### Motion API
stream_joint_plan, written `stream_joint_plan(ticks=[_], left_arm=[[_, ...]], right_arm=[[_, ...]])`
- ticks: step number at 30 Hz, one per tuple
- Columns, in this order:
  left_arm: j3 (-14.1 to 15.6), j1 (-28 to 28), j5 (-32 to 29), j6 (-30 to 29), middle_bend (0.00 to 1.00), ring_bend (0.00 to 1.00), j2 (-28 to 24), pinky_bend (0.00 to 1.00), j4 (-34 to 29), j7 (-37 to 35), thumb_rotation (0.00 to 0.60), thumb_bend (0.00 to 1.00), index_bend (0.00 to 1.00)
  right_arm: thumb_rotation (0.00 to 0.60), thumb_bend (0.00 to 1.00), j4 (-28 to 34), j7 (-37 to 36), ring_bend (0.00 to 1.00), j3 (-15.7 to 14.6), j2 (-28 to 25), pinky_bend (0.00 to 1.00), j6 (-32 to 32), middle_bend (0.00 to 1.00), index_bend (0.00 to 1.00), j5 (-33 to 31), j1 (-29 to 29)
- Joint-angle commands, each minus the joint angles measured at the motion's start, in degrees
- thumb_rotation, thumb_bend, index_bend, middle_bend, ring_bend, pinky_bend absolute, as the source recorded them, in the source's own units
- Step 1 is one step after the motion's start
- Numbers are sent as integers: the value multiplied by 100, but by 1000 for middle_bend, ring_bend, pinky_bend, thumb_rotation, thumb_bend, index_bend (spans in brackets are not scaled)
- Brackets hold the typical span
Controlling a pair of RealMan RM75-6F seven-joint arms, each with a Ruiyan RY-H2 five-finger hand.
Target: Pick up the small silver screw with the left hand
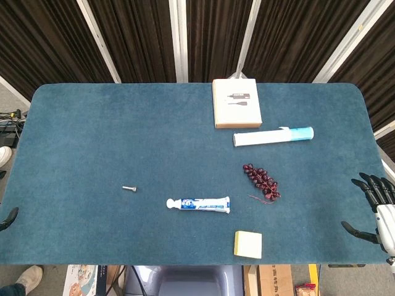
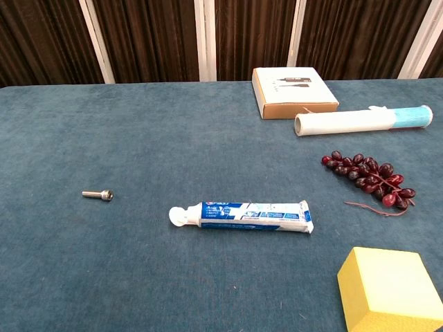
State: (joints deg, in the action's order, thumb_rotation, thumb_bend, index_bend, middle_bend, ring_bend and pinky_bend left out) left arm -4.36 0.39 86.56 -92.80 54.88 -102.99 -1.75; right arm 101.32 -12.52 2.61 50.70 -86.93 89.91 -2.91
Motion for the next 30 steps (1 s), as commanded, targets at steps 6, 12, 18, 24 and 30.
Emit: stream_joint_plan(ticks=[6, 12, 18, 24, 30], left_arm=[[32, 77, -36, -67, 81, 0, -73, 0, -56, -18, 600, 406, 158], [101, 53, 51, 10, 82, 0, -51, 0, -116, 152, 600, 406, 157], [123, 5, 99, 79, 86, 0, -15, 0, -132, 302, 600, 406, 157], [46, -203, 46, 359, 88, 0, 55, 0, 153, 142, 600, 406, 164], [-68, -434, -159, 713, 93, 0, 136, 0, 445, -114, 600, 406, 200]], right_arm=[[600, 154, -37, -19, 62, 9, 33, 0, -32, 109, 186, 49, -9], [600, 155, -39, -15, 62, 34, 62, 0, -51, 108, 186, 18, -11], [600, 154, -38, 103, 62, -13, 77, 0, 104, 108, 186, 32, -63], [600, 155, 19, 137, 62, -18, 82, 0, 83, 109, 186, 47, -57], [600, 154, 40, 207, 62, -18, 101, 0, 123, 108, 186, 12, -69]])
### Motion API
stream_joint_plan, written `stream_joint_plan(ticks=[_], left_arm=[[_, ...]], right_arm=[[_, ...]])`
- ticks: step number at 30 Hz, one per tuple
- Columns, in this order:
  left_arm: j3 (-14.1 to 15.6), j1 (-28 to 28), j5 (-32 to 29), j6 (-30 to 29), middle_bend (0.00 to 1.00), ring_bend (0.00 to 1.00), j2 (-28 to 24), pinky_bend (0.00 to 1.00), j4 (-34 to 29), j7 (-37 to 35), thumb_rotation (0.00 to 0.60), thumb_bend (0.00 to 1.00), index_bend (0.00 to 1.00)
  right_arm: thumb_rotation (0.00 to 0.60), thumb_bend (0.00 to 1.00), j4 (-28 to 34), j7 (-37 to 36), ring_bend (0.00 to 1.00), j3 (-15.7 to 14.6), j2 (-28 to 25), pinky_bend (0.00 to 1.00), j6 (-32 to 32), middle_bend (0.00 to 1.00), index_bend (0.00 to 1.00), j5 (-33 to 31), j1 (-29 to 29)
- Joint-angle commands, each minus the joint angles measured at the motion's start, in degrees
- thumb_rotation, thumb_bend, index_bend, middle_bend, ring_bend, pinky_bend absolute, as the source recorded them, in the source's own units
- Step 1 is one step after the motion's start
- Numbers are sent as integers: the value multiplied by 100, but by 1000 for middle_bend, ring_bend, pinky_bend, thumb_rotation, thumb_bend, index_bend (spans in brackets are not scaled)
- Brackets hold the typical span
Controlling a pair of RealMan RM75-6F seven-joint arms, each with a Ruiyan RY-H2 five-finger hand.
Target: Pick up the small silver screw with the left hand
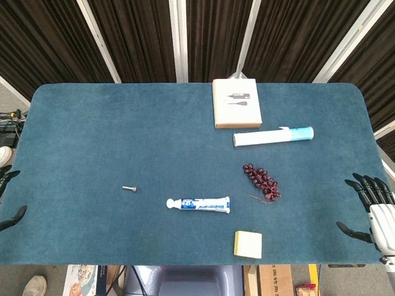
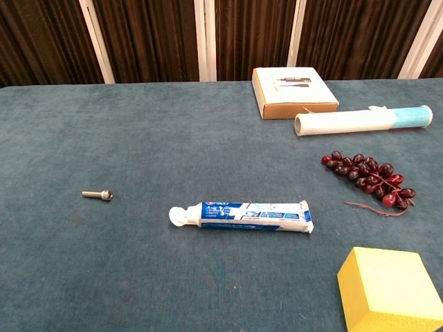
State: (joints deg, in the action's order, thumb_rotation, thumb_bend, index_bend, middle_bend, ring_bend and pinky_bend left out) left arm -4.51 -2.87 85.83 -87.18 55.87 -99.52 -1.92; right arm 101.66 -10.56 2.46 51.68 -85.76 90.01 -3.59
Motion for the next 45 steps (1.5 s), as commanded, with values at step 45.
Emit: stream_joint_plan(ticks=[45], left_arm=[[-417, -2674, -2445, 3145, 123, 0, 1814, 0, 894, 2478, 600, 441, 357]], right_arm=[[600, 154, 84, 482, 62, 25, 111, 0, 278, 108, 186, -320, -75]])
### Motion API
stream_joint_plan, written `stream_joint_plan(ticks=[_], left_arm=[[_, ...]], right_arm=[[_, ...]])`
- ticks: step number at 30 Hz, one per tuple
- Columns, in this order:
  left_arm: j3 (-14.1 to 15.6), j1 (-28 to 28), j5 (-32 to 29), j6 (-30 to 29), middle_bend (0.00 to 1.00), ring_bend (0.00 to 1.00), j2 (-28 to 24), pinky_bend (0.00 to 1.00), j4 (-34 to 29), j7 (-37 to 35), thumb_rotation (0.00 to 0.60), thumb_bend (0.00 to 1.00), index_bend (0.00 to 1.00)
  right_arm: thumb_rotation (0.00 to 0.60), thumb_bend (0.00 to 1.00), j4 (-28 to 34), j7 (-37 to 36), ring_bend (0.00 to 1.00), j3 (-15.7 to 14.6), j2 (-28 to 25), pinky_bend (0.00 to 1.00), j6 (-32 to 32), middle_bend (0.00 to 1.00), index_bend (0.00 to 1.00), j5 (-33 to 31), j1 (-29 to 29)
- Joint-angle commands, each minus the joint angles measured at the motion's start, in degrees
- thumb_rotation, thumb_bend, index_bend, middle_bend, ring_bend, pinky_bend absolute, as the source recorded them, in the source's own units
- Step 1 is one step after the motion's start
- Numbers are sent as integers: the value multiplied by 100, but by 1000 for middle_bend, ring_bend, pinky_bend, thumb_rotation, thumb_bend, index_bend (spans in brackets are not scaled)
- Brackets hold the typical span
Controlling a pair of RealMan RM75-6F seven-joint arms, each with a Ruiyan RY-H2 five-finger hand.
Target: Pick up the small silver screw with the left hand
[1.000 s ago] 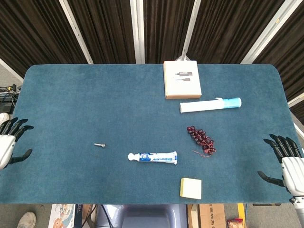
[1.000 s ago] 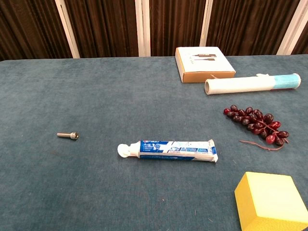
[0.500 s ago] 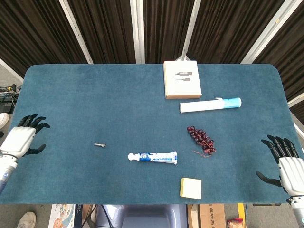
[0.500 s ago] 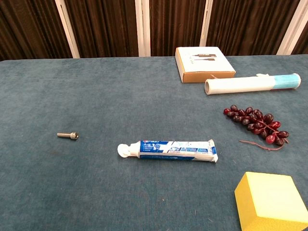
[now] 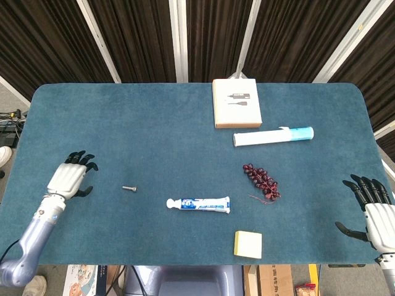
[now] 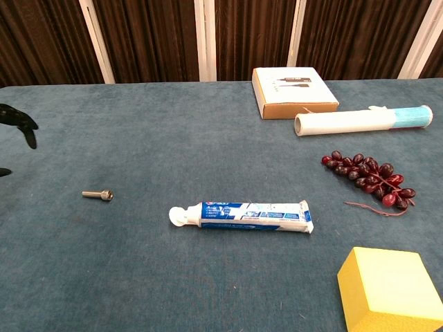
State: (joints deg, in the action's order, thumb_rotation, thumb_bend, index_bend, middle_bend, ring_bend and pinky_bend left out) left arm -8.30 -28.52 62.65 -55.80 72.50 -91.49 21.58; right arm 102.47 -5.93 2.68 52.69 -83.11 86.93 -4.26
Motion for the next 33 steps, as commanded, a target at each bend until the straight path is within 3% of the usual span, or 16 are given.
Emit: stream_joint_plan(ticks=[1, 20, 26, 33], left_arm=[[-39, -139, -147, -6, 123, 0, 199, 0, 103, 176, 600, 441, 358], [222, -258, -202, -393, 127, 0, 768, 0, -38, 746, 600, 438, 365], [297, -203, -290, -519, 131, 0, 1116, 0, 181, 773, 600, 446, 378], [267, -324, -454, -361, 128, 0, 1404, 0, 523, 817, 600, 415, 307]], right_arm=[[600, 155, 2, 33, 62, 8, 17, 0, 23, 108, 186, -22, -15], [600, 153, -19, 2, 62, 16, 12, 0, 59, 108, 186, -72, -22], [600, 155, -26, -7, 62, 12, 10, 0, 67, 108, 186, -72, -22], [600, 155, -33, 21, 62, 19, 23, 0, 93, 108, 186, -105, -32]])
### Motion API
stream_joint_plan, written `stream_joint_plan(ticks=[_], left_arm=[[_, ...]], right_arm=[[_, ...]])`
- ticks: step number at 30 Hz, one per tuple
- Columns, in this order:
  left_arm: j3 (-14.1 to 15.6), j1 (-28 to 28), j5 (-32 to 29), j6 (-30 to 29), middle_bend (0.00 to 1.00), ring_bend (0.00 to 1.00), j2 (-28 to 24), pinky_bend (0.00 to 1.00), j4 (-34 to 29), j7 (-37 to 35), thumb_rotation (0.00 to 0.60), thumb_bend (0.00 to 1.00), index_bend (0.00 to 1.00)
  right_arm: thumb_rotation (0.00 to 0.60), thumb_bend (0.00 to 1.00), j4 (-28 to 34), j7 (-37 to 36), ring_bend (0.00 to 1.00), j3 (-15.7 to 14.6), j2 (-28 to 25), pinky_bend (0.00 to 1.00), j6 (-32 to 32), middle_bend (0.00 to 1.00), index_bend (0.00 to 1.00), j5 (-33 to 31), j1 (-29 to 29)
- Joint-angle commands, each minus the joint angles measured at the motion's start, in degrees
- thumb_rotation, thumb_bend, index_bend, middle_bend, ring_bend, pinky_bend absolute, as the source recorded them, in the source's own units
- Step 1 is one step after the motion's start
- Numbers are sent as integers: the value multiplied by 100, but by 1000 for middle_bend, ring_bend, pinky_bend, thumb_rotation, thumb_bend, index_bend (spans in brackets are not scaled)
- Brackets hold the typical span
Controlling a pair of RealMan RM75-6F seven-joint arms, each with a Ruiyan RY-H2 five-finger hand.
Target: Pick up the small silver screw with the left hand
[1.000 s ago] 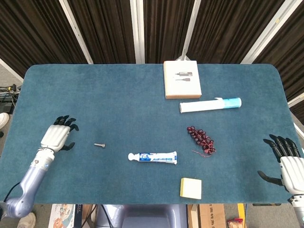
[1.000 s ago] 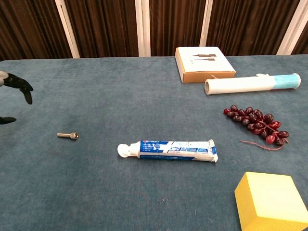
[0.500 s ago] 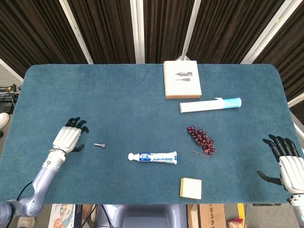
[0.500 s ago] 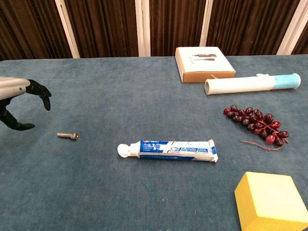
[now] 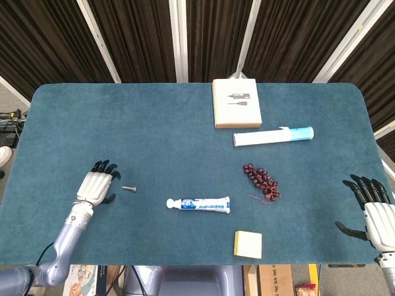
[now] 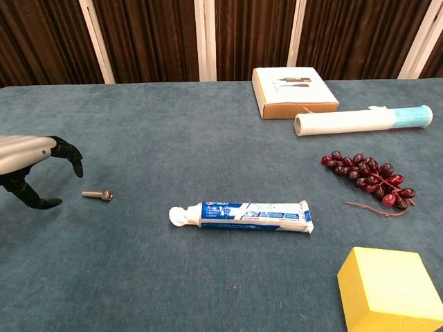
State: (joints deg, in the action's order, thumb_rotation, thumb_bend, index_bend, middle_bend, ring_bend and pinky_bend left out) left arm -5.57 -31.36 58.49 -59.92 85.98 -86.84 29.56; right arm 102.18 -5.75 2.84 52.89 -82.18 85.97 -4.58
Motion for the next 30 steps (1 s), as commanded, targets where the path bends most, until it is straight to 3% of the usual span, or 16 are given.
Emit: stream_joint_plan(ticks=[1, 9, 22, 30], left_arm=[[-3, -51, -41, 62, 128, 0, 72, 0, 68, 24, 600, 410, 307], [-12, -88, 36, -18, 141, 0, 267, 0, 183, -11, 600, 475, 416], [-57, -142, 62, -53, 145, 0, 479, 0, 357, -64, 600, 481, 431], [-51, -187, 42, -7, 185, 0, 545, 0, 426, -29, 600, 541, 505]], right_arm=[[600, 155, -5, 3, 62, 4, 2, 0, 1, 108, 186, -12, 0], [600, 155, -12, 6, 62, 2, 5, 0, 35, 108, 186, -22, -12], [600, 155, -27, -23, 62, 8, 3, 0, 45, 108, 186, -48, -12], [600, 154, -38, -31, 62, 9, 8, 0, 72, 108, 186, -62, -23]])
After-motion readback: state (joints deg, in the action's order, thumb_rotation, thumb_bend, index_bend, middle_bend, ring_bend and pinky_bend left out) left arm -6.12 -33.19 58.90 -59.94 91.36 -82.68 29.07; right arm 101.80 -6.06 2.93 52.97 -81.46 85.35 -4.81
